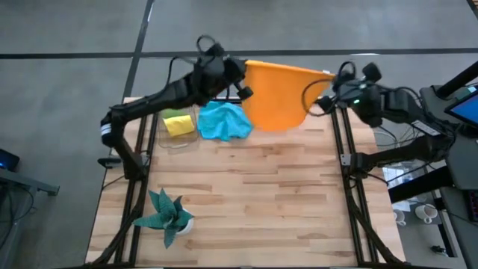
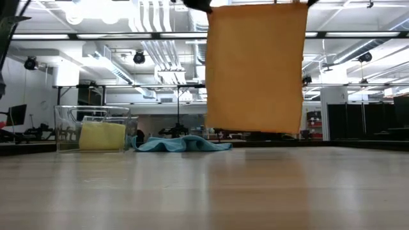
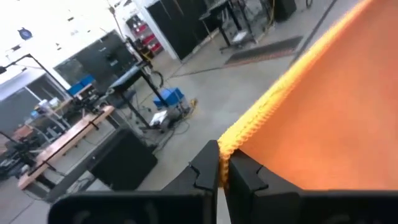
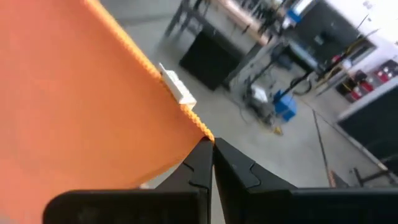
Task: Roll microfiber towels into tight, uniform cylinder then place into a basket
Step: Fold the orange microfiber towel
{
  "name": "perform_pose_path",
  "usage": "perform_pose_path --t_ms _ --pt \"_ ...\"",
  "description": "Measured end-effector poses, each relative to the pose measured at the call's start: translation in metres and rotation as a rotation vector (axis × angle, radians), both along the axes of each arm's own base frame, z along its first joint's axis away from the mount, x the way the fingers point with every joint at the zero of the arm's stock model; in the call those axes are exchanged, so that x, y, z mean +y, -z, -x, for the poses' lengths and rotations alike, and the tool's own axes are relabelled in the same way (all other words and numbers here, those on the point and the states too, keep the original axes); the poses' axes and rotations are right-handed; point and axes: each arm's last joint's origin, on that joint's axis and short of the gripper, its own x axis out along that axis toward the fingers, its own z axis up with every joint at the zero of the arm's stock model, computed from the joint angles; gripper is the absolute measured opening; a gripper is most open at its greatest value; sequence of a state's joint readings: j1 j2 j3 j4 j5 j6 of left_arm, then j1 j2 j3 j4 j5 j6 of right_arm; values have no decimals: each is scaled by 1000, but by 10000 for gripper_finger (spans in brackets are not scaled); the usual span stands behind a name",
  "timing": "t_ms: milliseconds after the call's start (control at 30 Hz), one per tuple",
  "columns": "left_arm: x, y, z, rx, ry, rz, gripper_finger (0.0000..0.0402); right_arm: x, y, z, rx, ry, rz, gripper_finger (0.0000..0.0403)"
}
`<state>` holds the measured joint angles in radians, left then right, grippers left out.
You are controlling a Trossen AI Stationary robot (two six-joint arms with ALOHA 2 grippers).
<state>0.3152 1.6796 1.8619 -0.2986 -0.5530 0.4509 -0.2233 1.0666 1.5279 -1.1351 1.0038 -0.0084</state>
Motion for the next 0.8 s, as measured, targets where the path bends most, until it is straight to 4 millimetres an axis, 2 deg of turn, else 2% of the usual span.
perform_pose_path --t_ms 67,167,267,367,533,667,800 --pt "7 -1 -5 47 -13 11 0 2 -11 4 -58 -22 30 9" --pt "5 2 -8 97 -6 23 0 11 -13 5 -79 -89 25 9" --pt "-6 13 -11 153 20 40 0 22 0 2 -58 -137 -30 8" --pt "-22 36 -14 238 60 78 0 35 23 -5 -42 -169 -105 9" --pt "-66 76 -12 299 144 173 0 65 66 -14 -37 -254 -224 9" --pt "-112 124 -3 359 217 271 0 95 101 -20 -44 -333 -329 8" --pt "-156 168 14 354 278 369 0 130 138 -22 -48 -393 -431 8"
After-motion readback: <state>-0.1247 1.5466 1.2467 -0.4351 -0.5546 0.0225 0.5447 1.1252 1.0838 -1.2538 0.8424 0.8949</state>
